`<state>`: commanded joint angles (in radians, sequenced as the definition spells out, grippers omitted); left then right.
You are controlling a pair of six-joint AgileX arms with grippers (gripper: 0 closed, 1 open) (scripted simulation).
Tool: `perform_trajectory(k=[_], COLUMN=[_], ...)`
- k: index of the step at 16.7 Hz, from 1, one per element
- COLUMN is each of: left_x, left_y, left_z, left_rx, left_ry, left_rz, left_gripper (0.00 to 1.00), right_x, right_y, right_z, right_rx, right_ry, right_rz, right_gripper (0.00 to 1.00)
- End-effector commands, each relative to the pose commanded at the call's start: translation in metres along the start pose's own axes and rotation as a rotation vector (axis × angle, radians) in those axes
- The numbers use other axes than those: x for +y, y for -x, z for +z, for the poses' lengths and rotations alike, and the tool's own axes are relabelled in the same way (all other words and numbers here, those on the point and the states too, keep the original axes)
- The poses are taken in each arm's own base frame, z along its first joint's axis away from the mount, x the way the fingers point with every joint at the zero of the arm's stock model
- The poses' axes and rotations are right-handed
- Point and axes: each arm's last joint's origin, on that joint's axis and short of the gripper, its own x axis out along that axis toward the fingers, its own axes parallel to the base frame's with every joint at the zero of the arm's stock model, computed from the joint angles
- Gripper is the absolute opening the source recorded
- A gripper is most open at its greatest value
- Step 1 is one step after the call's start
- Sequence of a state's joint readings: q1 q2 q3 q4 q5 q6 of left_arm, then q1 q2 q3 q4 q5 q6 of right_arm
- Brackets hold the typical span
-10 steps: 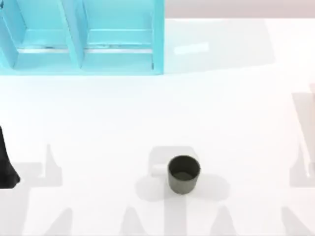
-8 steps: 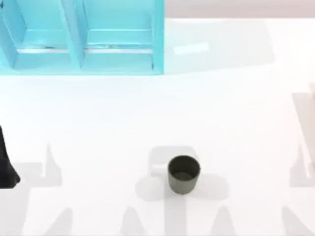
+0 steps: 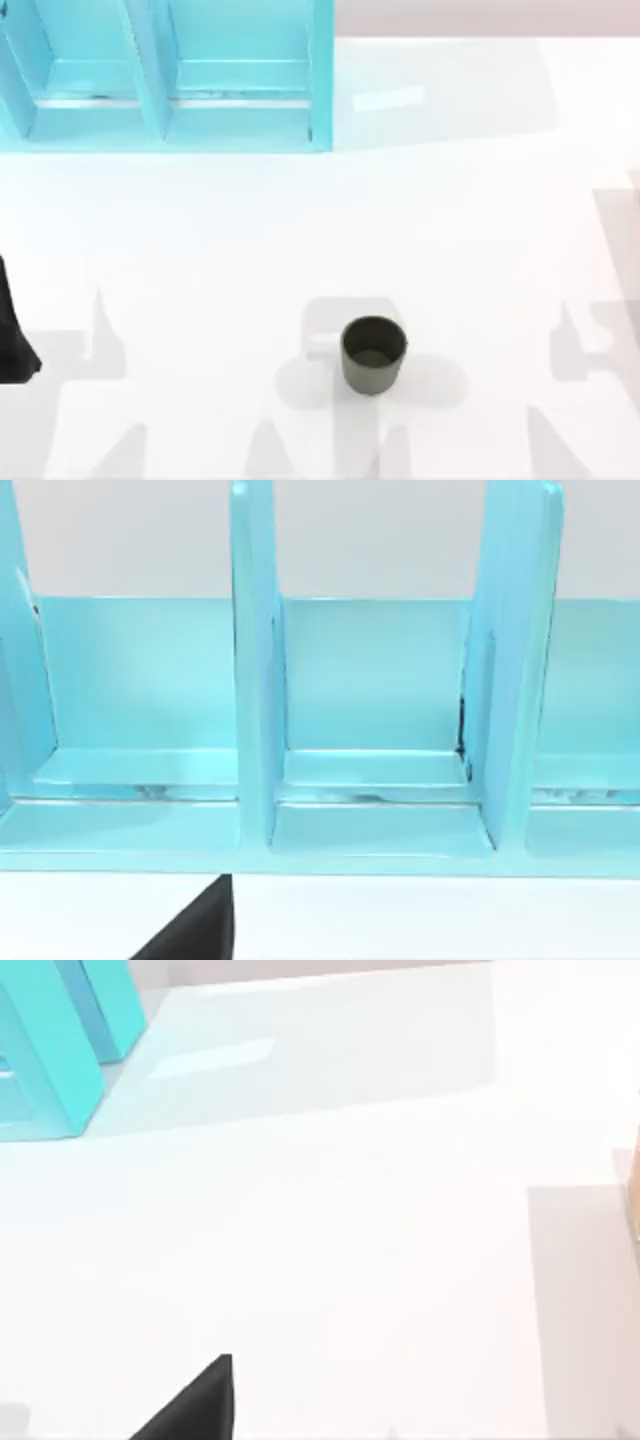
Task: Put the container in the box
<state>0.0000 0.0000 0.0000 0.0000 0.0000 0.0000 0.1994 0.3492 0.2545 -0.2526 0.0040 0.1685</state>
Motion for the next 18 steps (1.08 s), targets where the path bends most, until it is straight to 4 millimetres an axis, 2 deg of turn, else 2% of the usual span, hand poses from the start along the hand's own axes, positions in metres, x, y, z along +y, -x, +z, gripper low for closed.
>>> perform_trajectory(k=[5,10,14,18], left_x=[0.000,0.000,0.000,0.000], left_y=[0.000,0.000,0.000,0.000], left_z=[0.000,0.000,0.000,0.000], left_rx=[0.000,0.000,0.000,0.000], left_ry=[0.000,0.000,0.000,0.000], left_rz=[0.000,0.000,0.000,0.000], left_gripper=[1.00,1.00,1.00,1.00], right_x=[0.044,0.106,0.156,0.193], right_y=[-0.019,-0.058,-0.098,-0.138], right_z=[0.055,0.101,0.112,0.100], right_rx=[0.336,0.637,0.853,1.042], right_ry=[-0.084,-0.112,-0.103,-0.074], right_rz=[0.090,0.086,0.013,-0.099], right_gripper=[1.00,1.00,1.00,1.00])
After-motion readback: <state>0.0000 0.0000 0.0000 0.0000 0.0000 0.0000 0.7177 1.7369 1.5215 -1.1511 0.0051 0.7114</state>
